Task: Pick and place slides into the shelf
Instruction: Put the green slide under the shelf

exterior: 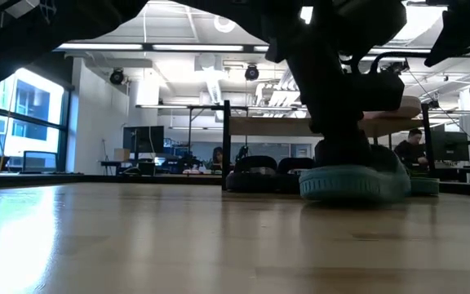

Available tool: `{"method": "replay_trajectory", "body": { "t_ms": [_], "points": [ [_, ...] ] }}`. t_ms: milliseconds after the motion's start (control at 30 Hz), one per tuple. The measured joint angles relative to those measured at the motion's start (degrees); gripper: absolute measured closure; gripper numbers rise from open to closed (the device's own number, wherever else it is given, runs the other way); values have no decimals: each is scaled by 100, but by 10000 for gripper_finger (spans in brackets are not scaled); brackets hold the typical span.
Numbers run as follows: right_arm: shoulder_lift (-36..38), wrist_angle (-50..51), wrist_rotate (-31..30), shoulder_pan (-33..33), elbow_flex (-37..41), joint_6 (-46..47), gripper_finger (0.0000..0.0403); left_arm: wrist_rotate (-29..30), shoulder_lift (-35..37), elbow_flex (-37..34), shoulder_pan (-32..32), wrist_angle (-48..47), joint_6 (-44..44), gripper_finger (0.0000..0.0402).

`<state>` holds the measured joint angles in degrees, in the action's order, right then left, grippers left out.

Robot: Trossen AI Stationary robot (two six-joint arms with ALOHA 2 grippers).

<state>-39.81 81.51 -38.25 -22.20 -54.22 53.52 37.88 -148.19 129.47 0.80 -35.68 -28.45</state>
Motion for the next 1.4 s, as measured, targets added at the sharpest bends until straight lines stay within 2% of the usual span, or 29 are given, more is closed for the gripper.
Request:
{"method": "replay_trajectory", "body": {
  "t_ms": [200, 333, 467, 533, 600, 800, 967, 1067, 1267, 1400],
  "points": [
    [0, -36, 89, 0, 0, -1, 403, 20, -12, -2, 0, -9, 211, 256],
    [0, -35, 111, 0, -1, -2, 403, 314, 25, -4, -52, -81, 218, 222],
    [0, -34, 168, 0, -2, -96, 403, 504, 64, 208, -141, -426, 318, 199],
    [3, -34, 189, 0, -2, -105, 403, 456, 82, 514, -198, -767, 524, 191],
    [8, -34, 190, 0, -2, -105, 403, 416, 271, 513, -249, -820, 699, 186],
    [17, -68, 287, 2, -2, -254, 403, 250, 732, 533, -355, -914, 1041, 186],
    [19, -76, 424, 2, -2, -350, 403, -103, 858, 551, -354, -830, 1126, 194],
    [17, -83, 502, 0, -2, -342, 403, -197, 858, 551, -392, -1097, 1440, 199],
    [7, -736, 1174, 2, -3, -583, 403, -1354, 1156, 542, -393, -2091, 2864, 212],
    [-84, -1386, 1464, 0, -4, -987, 403, -1699, 1732, 553, -432, -2454, 3349, 229]
  ]
}}
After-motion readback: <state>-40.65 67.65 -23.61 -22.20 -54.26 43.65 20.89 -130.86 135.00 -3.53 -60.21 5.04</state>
